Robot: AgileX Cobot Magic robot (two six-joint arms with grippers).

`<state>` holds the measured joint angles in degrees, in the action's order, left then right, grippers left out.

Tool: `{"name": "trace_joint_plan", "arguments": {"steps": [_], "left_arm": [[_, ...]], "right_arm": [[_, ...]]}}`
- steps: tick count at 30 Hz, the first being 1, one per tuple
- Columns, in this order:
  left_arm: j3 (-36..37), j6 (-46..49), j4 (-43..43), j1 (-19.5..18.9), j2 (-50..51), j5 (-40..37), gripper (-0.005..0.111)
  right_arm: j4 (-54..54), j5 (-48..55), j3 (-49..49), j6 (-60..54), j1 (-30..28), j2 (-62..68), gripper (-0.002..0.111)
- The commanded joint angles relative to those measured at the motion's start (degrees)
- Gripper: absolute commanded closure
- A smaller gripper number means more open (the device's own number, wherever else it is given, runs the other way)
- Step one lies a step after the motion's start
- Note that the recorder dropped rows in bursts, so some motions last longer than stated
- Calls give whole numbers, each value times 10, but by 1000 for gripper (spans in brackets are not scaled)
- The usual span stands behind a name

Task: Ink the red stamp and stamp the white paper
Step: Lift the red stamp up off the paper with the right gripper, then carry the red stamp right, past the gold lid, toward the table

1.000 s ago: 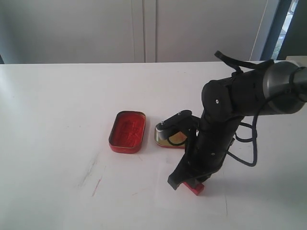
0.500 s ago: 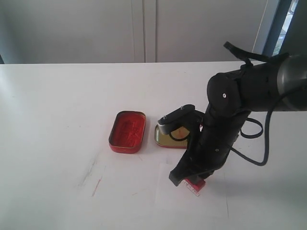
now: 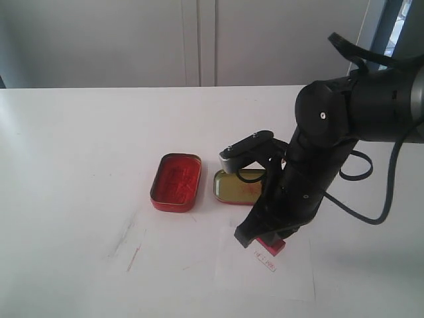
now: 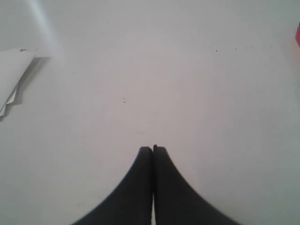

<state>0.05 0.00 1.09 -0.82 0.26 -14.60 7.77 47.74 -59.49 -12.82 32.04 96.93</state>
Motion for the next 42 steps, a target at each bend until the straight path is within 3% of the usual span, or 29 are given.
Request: {"name": "trace_joint_plan", "arguments": {"steps": [1, 25, 42], "left_arm": [[-1, 0, 2, 2, -3, 0, 107], [-1, 0, 2, 2, -3, 0, 107], [-1, 0, 2, 2, -3, 0, 107]], "right_arm": [[-1, 2, -4, 3, 0, -5, 108], [24, 12, -4, 11, -3, -5, 108], [100, 23, -4, -17, -77, -22, 108]]}}
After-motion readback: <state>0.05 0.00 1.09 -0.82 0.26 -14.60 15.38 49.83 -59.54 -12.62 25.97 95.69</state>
